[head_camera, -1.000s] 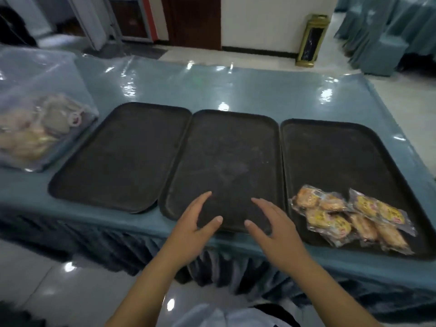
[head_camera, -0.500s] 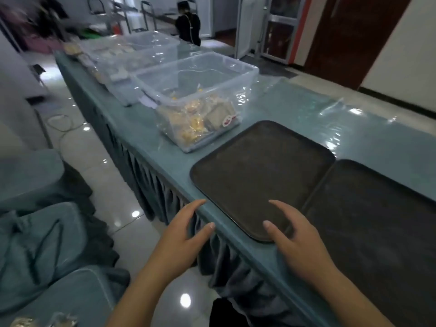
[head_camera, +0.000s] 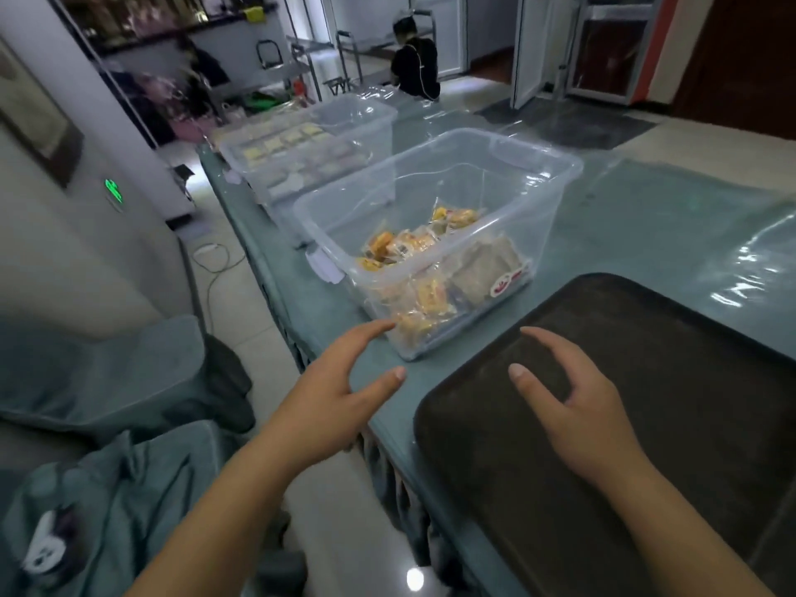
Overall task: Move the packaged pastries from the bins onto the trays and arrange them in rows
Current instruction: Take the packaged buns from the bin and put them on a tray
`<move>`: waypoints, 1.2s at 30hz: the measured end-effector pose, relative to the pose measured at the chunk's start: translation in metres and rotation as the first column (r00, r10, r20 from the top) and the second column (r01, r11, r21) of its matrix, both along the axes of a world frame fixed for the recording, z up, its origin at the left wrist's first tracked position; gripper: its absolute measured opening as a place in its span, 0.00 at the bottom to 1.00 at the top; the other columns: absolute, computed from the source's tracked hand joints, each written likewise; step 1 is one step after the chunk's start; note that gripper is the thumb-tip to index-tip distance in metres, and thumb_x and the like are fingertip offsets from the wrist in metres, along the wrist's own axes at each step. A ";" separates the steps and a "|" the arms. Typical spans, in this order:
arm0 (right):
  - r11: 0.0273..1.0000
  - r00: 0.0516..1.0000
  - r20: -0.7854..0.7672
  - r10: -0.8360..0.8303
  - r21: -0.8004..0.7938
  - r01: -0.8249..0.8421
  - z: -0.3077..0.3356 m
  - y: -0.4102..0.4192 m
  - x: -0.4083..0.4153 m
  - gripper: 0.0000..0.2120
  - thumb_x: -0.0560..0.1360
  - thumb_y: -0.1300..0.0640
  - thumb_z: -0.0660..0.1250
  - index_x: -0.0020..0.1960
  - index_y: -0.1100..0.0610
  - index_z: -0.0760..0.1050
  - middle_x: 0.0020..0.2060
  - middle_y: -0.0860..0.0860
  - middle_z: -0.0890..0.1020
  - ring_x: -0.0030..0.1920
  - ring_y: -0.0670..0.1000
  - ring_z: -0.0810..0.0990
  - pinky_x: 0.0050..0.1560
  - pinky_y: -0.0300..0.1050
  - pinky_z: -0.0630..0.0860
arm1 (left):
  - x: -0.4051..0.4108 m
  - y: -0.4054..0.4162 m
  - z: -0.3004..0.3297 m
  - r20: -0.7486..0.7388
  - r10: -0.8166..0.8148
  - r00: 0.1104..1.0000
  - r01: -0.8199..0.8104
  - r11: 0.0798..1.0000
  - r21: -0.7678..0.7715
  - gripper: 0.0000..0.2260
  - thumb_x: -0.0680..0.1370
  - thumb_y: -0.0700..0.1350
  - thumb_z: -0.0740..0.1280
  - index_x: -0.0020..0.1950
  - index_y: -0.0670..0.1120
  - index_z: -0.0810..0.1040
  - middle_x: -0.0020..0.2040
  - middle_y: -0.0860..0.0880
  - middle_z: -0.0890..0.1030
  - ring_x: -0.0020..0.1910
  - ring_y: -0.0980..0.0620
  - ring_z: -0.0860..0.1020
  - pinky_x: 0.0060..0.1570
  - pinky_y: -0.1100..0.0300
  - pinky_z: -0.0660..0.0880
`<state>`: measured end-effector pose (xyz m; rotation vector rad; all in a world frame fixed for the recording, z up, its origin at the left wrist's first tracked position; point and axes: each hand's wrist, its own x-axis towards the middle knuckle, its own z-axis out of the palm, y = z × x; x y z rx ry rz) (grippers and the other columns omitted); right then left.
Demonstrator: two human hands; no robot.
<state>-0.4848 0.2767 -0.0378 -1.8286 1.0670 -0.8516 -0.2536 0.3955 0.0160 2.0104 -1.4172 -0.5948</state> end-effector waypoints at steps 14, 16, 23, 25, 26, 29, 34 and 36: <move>0.983 0.996 0.016 -0.084 -0.160 0.085 0.035 -0.094 0.079 0.21 0.76 0.41 0.65 0.68 0.41 0.71 0.64 0.31 0.71 0.68 0.35 0.67 0.63 0.29 0.61 | 0.133 -0.223 0.053 0.346 -0.350 0.870 0.319 0.937 0.146 0.24 0.79 0.57 0.67 0.75 0.58 0.67 0.75 0.58 0.68 0.70 0.60 0.66 0.67 0.61 0.64; 0.971 0.993 -0.018 -0.118 -0.210 0.112 0.038 -0.100 0.095 0.21 0.76 0.43 0.65 0.68 0.40 0.70 0.64 0.29 0.71 0.68 0.34 0.67 0.63 0.29 0.62 | 0.156 -0.270 0.046 0.380 -0.430 0.819 0.365 0.901 0.234 0.24 0.79 0.56 0.67 0.75 0.56 0.67 0.76 0.54 0.67 0.73 0.53 0.67 0.70 0.56 0.63; 0.971 0.968 -0.223 -0.112 -0.233 0.058 0.070 -0.127 0.194 0.25 0.74 0.40 0.64 0.69 0.45 0.70 0.63 0.33 0.72 0.66 0.32 0.67 0.64 0.23 0.59 | 0.210 -0.393 0.002 0.324 -0.701 0.635 0.466 0.683 0.563 0.27 0.80 0.57 0.65 0.77 0.52 0.64 0.77 0.49 0.66 0.72 0.46 0.69 0.70 0.51 0.65; 0.983 0.915 -0.403 -0.024 -0.174 -0.050 0.075 -0.138 0.229 0.27 0.75 0.41 0.66 0.72 0.46 0.68 0.67 0.38 0.72 0.66 0.37 0.68 0.65 0.26 0.60 | 0.215 -0.414 -0.021 0.290 -0.750 0.595 0.461 0.614 0.641 0.31 0.80 0.59 0.65 0.79 0.49 0.61 0.79 0.47 0.63 0.76 0.45 0.64 0.73 0.50 0.61; 0.989 0.860 -0.510 0.016 -0.118 -0.088 0.074 -0.144 0.246 0.28 0.76 0.40 0.66 0.74 0.44 0.66 0.69 0.40 0.71 0.67 0.40 0.68 0.67 0.33 0.63 | 0.215 -0.423 -0.033 0.278 -0.765 0.581 0.453 0.588 0.670 0.34 0.79 0.60 0.65 0.80 0.48 0.59 0.80 0.47 0.61 0.77 0.45 0.62 0.75 0.49 0.60; 0.985 0.683 -0.715 0.148 0.168 -0.038 0.062 -0.170 0.293 0.33 0.75 0.36 0.65 0.76 0.43 0.60 0.74 0.46 0.67 0.70 0.50 0.70 0.68 0.49 0.69 | 0.214 -0.438 -0.068 0.258 -0.788 0.559 0.423 0.539 0.729 0.40 0.77 0.62 0.67 0.80 0.44 0.55 0.80 0.45 0.60 0.76 0.42 0.64 0.73 0.47 0.64; 0.880 0.565 -0.768 0.300 0.452 0.148 0.019 -0.211 0.343 0.38 0.75 0.38 0.67 0.78 0.53 0.58 0.72 0.54 0.70 0.66 0.56 0.74 0.63 0.51 0.73 | 0.211 -0.442 -0.102 0.239 -0.782 0.575 0.421 0.533 0.734 0.43 0.72 0.58 0.74 0.79 0.43 0.57 0.77 0.42 0.66 0.70 0.38 0.70 0.67 0.45 0.72; 0.818 0.535 -0.779 0.326 0.517 0.254 0.000 -0.220 0.353 0.39 0.76 0.36 0.65 0.78 0.56 0.59 0.71 0.56 0.70 0.66 0.58 0.73 0.64 0.52 0.73 | 0.213 -0.441 -0.103 0.225 -0.772 0.594 0.434 0.543 0.719 0.45 0.71 0.57 0.76 0.79 0.45 0.56 0.76 0.41 0.67 0.70 0.37 0.70 0.66 0.44 0.73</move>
